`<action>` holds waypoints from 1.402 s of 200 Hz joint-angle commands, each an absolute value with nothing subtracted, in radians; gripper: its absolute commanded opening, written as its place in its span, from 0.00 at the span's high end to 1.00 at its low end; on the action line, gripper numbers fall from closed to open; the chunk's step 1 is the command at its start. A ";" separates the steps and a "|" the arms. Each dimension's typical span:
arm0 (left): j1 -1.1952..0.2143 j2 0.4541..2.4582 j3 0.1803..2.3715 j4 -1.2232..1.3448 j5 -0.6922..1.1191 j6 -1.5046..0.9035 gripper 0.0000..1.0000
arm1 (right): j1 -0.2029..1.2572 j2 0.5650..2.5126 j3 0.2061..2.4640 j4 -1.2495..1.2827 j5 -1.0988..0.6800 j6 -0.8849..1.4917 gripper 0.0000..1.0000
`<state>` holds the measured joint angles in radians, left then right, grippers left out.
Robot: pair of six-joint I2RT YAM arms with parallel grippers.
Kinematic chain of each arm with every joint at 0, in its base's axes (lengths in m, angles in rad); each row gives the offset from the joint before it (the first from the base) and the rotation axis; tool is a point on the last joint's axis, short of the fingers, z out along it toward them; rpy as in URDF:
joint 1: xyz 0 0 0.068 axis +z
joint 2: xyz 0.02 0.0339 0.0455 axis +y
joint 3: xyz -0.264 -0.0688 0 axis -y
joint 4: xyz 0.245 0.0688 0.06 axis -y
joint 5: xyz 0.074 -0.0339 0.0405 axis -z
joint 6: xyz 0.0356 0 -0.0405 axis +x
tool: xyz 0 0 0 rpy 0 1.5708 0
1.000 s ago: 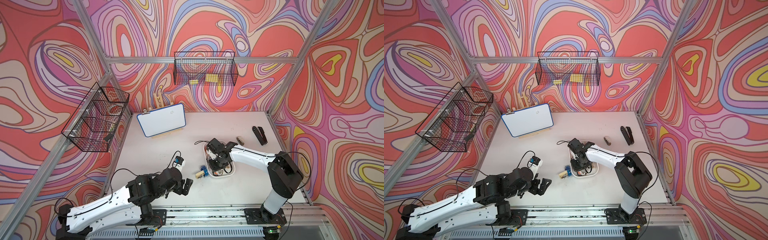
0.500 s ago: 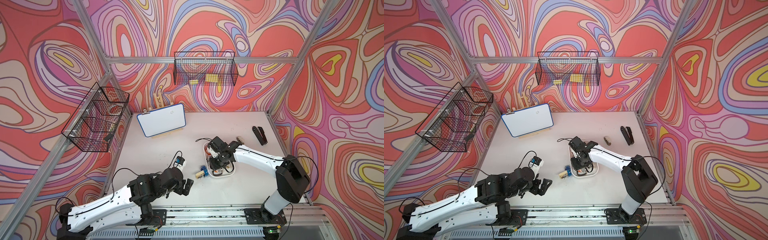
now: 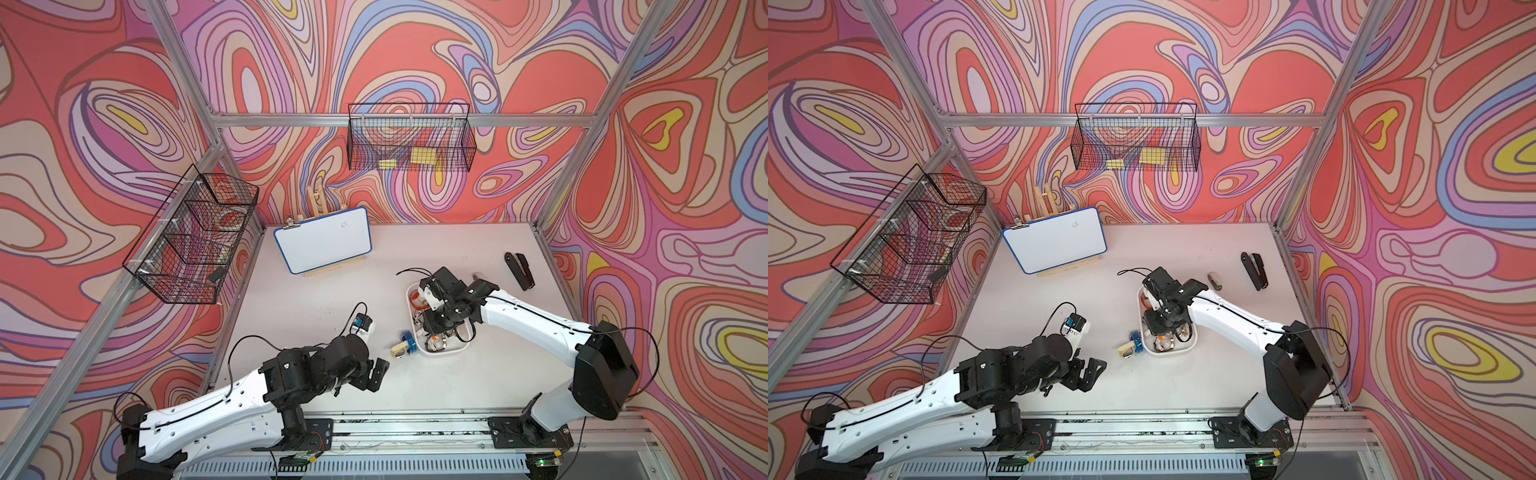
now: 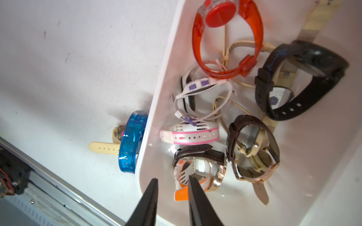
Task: Put the watch into the storage box
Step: Place the watch in the storage box.
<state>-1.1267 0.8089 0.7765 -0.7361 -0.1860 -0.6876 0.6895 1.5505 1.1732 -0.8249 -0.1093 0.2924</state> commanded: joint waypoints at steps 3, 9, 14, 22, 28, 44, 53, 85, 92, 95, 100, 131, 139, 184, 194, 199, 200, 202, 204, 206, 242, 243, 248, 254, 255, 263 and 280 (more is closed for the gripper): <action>-1.132 0.805 0.763 -0.714 -0.184 -0.678 0.07 | 0.686 1.547 1.163 -0.814 -0.156 0.298 0.80; -1.131 0.804 0.762 -0.715 -0.186 -0.679 0.07 | 0.686 1.549 1.157 -0.809 -0.163 0.298 0.81; -1.132 0.803 0.761 -0.715 -0.185 -0.680 0.07 | 0.686 1.550 1.152 -0.807 -0.165 0.301 0.82; -1.132 0.801 0.760 -0.716 -0.186 -0.681 0.07 | 0.686 1.549 1.144 -0.803 -0.172 0.304 0.85; -1.132 0.799 0.759 -0.717 -0.187 -0.682 0.07 | 0.686 1.546 1.136 -0.797 -0.177 0.306 0.86; -1.132 0.793 0.754 -0.720 -0.190 -0.683 0.07 | 0.686 1.538 1.111 -0.784 -0.192 0.314 0.86; -1.132 0.791 0.752 -0.719 -0.191 -0.684 0.07 | 0.686 1.538 1.097 -0.784 -0.194 0.315 0.86; -1.132 0.791 0.750 -0.713 -0.192 -0.685 0.07 | 0.686 1.526 1.056 -0.770 -0.189 0.326 0.87; -1.132 0.792 0.748 -0.712 -0.190 -0.686 0.07 | 0.686 1.521 1.051 -0.767 -0.185 0.329 0.87; -1.132 0.792 0.748 -0.712 -0.192 -0.686 0.07 | 0.686 1.520 1.049 -0.767 -0.183 0.329 0.86; -1.132 0.793 0.746 -0.710 -0.192 -0.687 0.07 | 0.686 1.517 1.045 -0.766 -0.179 0.333 0.86; -1.132 0.792 0.736 -0.704 -0.189 -0.693 0.07 | 0.686 1.521 1.030 -0.759 -0.165 0.336 0.86; -1.132 0.792 0.735 -0.702 -0.189 -0.693 0.07 | 0.686 1.529 1.025 -0.755 -0.164 0.337 0.86; -1.132 0.782 0.735 -0.716 -0.203 -0.696 0.07 | 0.686 1.578 1.016 -0.707 -0.190 0.338 0.86; -1.132 0.781 0.733 -0.719 -0.206 -0.697 0.07 | 0.686 1.593 1.021 -0.701 -0.195 0.337 0.86; -1.132 0.780 0.733 -0.721 -0.207 -0.696 0.07 | 0.686 1.601 1.022 -0.698 -0.195 0.336 0.86; -1.132 0.780 0.733 -0.721 -0.207 -0.696 0.07 | 0.686 1.602 1.023 -0.698 -0.196 0.336 0.86; -1.132 0.779 0.733 -0.721 -0.207 -0.696 0.07 | 0.686 1.607 1.024 -0.697 -0.197 0.335 0.86; -1.132 0.780 0.734 -0.721 -0.207 -0.697 0.07 | 0.686 1.609 1.024 -0.695 -0.197 0.335 0.86; -1.132 0.779 0.733 -0.721 -0.208 -0.697 0.07 | 0.686 1.613 1.025 -0.694 -0.199 0.334 0.86; -1.132 0.771 0.727 -0.732 -0.218 -0.701 0.07 | 0.686 1.646 1.039 -0.670 -0.201 0.332 0.86; -1.132 0.771 0.727 -0.732 -0.217 -0.701 0.07 | 0.686 1.646 1.040 -0.670 -0.200 0.333 0.86; -1.132 0.769 0.726 -0.734 -0.221 -0.701 0.07 | 0.686 1.646 1.045 -0.669 -0.197 0.332 0.86; -1.132 0.767 0.727 -0.736 -0.224 -0.702 0.07 | 0.686 1.647 1.052 -0.670 -0.196 0.332 0.85; -1.132 0.767 0.727 -0.736 -0.224 -0.702 0.07 | 0.686 1.647 1.054 -0.671 -0.196 0.332 0.85; -1.132 0.763 0.727 -0.739 -0.226 -0.702 0.07 | 0.686 1.646 1.065 -0.677 -0.193 0.329 0.84; -1.132 0.756 0.730 -0.745 -0.231 -0.703 0.07 | 0.685 1.622 1.087 -0.686 -0.177 0.328 0.83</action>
